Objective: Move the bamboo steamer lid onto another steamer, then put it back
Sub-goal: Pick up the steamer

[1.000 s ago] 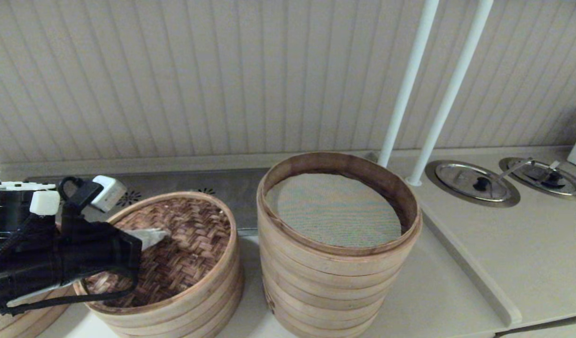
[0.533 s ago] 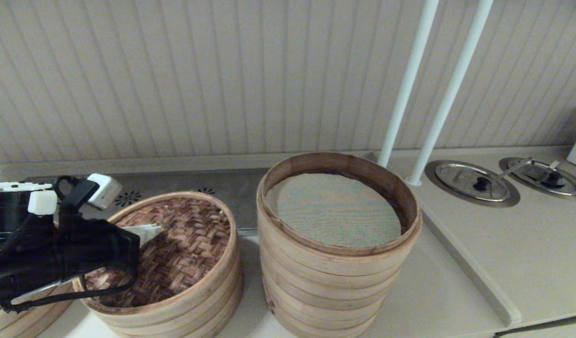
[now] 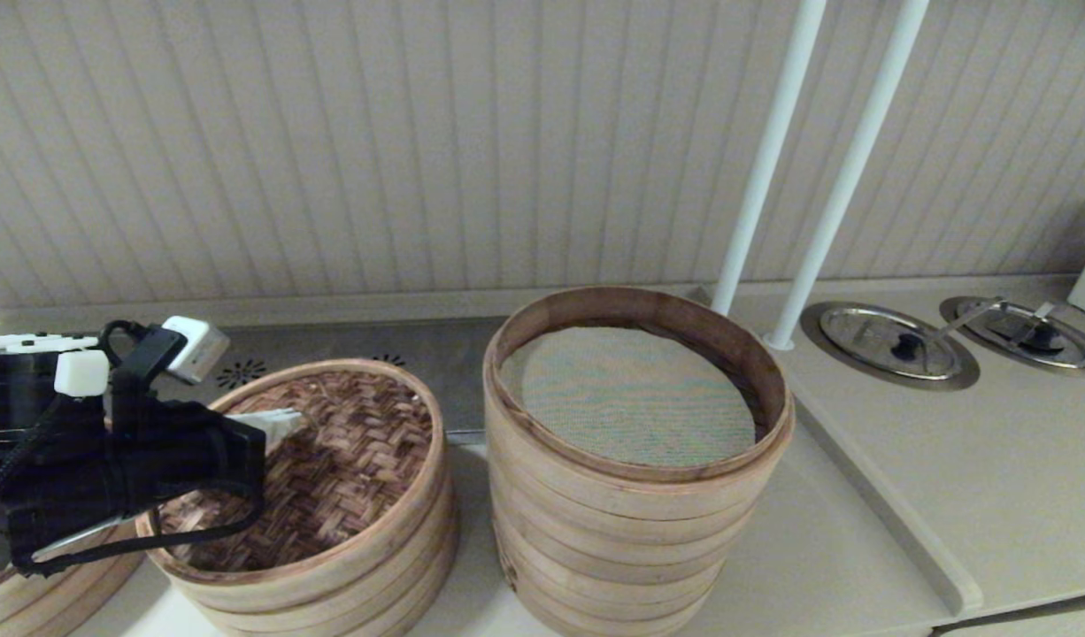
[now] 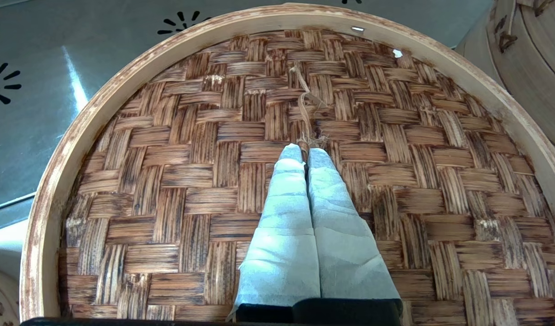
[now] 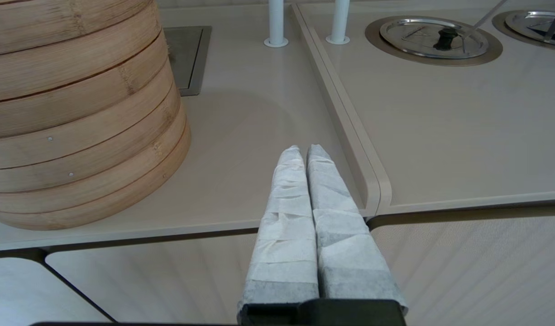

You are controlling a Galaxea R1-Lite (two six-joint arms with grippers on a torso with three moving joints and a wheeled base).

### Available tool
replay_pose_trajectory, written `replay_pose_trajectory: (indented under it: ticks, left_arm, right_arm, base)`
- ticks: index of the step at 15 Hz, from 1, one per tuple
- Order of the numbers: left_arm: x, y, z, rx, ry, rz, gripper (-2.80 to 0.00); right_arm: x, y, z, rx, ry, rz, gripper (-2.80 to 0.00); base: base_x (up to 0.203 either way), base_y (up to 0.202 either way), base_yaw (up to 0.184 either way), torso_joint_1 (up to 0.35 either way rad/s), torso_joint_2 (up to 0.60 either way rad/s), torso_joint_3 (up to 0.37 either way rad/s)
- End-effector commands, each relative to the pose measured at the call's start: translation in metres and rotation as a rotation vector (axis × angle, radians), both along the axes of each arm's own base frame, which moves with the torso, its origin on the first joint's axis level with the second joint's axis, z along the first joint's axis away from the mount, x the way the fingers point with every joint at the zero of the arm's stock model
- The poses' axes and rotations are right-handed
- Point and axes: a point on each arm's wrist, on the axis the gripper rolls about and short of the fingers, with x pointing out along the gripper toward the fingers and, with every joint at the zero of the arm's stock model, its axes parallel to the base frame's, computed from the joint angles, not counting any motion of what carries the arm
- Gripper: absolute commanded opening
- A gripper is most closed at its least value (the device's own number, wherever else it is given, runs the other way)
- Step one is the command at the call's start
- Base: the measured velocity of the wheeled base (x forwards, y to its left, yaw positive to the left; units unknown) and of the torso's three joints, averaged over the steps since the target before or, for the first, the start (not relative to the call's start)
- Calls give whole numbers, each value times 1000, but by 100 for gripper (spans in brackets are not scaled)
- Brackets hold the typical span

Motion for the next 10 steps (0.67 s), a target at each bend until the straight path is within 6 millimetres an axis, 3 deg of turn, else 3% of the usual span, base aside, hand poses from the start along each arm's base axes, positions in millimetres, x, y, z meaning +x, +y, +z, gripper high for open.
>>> replay_pose_trajectory:
  ticks: [1,10]
  left_arm:
    - [-2,0,3,-3,-19,-3,-280]
    - [-13,1,17,-19,-95,-5,-280]
  right_arm:
    - [0,0,-1,0,3,0,-280]
    - [0,0,-1,0,3,0,-280]
  base:
    - [0,0,0,0,0,0]
    - [0,0,0,0,0,0]
